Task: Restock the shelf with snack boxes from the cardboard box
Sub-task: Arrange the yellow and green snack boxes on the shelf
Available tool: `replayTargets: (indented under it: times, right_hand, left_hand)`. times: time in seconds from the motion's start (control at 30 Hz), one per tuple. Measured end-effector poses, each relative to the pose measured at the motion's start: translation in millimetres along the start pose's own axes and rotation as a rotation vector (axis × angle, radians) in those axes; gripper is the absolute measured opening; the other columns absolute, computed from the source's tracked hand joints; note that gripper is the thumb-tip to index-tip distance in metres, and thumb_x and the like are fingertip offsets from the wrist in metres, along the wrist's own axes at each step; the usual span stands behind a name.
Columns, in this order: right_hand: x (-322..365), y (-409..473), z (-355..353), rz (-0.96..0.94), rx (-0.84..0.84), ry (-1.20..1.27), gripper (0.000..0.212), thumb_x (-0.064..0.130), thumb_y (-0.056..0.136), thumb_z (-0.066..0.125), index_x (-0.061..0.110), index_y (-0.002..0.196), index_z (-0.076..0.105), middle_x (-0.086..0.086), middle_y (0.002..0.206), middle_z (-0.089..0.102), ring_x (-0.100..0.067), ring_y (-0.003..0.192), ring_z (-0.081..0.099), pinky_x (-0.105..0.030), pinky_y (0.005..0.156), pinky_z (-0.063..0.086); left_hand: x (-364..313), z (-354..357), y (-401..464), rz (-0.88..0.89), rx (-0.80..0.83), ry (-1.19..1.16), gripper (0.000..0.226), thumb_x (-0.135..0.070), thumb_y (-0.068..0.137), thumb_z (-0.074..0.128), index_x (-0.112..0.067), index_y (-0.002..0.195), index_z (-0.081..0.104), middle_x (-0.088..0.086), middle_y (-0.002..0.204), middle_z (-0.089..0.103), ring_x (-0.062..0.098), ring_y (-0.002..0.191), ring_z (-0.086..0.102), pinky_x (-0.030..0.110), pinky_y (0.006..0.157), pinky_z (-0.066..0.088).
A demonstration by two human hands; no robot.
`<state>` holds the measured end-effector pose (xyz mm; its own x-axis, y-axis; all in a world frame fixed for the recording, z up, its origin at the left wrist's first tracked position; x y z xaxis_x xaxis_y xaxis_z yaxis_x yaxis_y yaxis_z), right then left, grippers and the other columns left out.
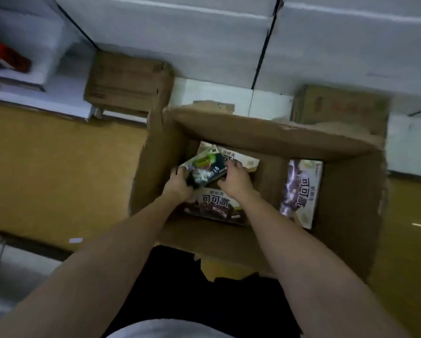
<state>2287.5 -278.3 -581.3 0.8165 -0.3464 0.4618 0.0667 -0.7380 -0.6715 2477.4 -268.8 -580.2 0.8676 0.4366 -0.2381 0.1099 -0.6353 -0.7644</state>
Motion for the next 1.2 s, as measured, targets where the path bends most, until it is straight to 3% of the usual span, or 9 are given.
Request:
replayTargets:
  times: [0.13,0.27,0.4,0.57,0.7,0.83,0.97,1.13,1.2]
  right_hand:
    - [-9.3,36.7,17.5,0.070,0.007,0.005,0.079,0.037,0.086,0.069,0.019,0.151,0.028,-0.018,0.149,0.034,-0.041,0.134,0.035,-0.048,0.110,0.036]
    - [-20.9,56.9,39.9,0.163,0.093,0.270,0.101,0.039,0.080,0.076,0.023,0.158,0.013,-0.011,0.159,0.027,-0.035,0.144,0.030,-0.046,0.115,0.033]
    - [-20.2,49.8,53.9,0.201,0.000,0.445,0.077,0.028,0.074,0.079,0.022,0.142,0.043,-0.006,0.138,0.051,-0.027,0.127,0.050,-0.043,0.105,0.045]
    - [-15.0,1.0,14.0,0.251,-0.144,0.487,0.054,0.012,0.087,0.067,0.014,0.138,0.050,-0.011,0.135,0.049,-0.030,0.123,0.050,-0.036,0.101,0.043]
    - [-30.4,-53.4,-37.9,0.287,-0.335,0.532,0.049,0.010,0.087,0.066,0.014,0.134,0.051,-0.012,0.127,0.053,-0.030,0.116,0.056,-0.030,0.091,0.043]
    - [-59.9,-107.5,-96.2,0.310,-0.523,0.541,0.045,0.010,0.089,0.065,0.014,0.132,0.051,-0.011,0.131,0.055,-0.028,0.116,0.057,-0.033,0.095,0.046]
    - [-100.6,-163.4,-163.3,0.276,-0.675,0.527,0.043,0.009,0.091,0.062,0.009,0.132,0.051,-0.014,0.130,0.052,-0.032,0.114,0.057,-0.036,0.098,0.047]
    - [-175.9,-232.0,-235.3,0.219,-0.826,0.547,0.063,0.015,0.092,0.067,0.006,0.147,0.038,-0.018,0.144,0.044,-0.033,0.131,0.046,-0.036,0.107,0.037]
    - [-210.9,-260.4,-252.1,0.217,-0.885,0.637,0.072,0.020,0.090,0.071,0.003,0.148,0.033,-0.018,0.144,0.046,-0.033,0.132,0.046,-0.039,0.107,0.038]
  left_hand:
    - [9.2,-0.2,38.8,0.048,0.017,-0.007,0.078,-0.010,0.087,0.066,-0.021,0.152,0.024,0.008,0.158,0.015,0.033,0.138,0.035,0.042,0.113,0.034]
    - [2.1,15.4,59.8,0.046,0.018,-0.166,0.092,-0.010,0.082,0.074,-0.020,0.155,0.018,0.012,0.158,0.015,0.031,0.144,0.025,0.036,0.117,0.026]
    - [-6.4,16.0,57.6,-0.050,-0.045,-0.330,0.087,-0.007,0.083,0.072,-0.021,0.153,0.023,0.013,0.154,0.022,0.032,0.138,0.034,0.039,0.112,0.034]
    - [-32.0,2.1,28.9,-0.036,-0.072,-0.100,0.060,-0.017,0.090,0.065,-0.017,0.144,0.040,0.012,0.150,0.017,0.041,0.128,0.042,0.043,0.111,0.038]
    - [-85.8,-10.5,-4.2,0.084,-0.034,-0.155,0.056,-0.026,0.085,0.074,-0.019,0.132,0.045,0.012,0.145,0.032,0.036,0.125,0.047,0.049,0.103,0.046]
    - [-154.0,-10.7,-47.9,0.270,0.085,-0.217,0.051,-0.026,0.078,0.083,-0.016,0.105,0.041,0.005,0.106,0.058,0.025,0.100,0.060,0.044,0.082,0.055]
    - [-234.8,-0.2,-101.7,0.507,0.114,-0.076,0.041,-0.039,0.095,0.061,-0.020,0.128,0.047,0.003,0.114,0.062,0.024,0.095,0.061,0.030,0.066,0.047]
    - [-335.2,37.2,-169.5,0.642,0.059,-0.086,0.043,-0.044,0.098,0.053,-0.028,0.136,0.044,0.001,0.105,0.057,0.030,0.088,0.063,0.036,0.065,0.054]
    - [-371.1,64.7,-190.4,0.670,0.075,-0.151,0.037,-0.045,0.097,0.054,-0.026,0.128,0.045,0.007,0.102,0.061,0.032,0.084,0.064,0.043,0.066,0.056]
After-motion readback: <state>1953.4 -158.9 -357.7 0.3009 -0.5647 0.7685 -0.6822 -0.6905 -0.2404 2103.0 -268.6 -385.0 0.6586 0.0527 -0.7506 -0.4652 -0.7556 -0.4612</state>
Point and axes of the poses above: each hand's wrist, its own y-axis towards the middle knuckle, its own z-axis out of the palm, x = y × z, the point moved 3 cm from there along y, towards the middle knuckle
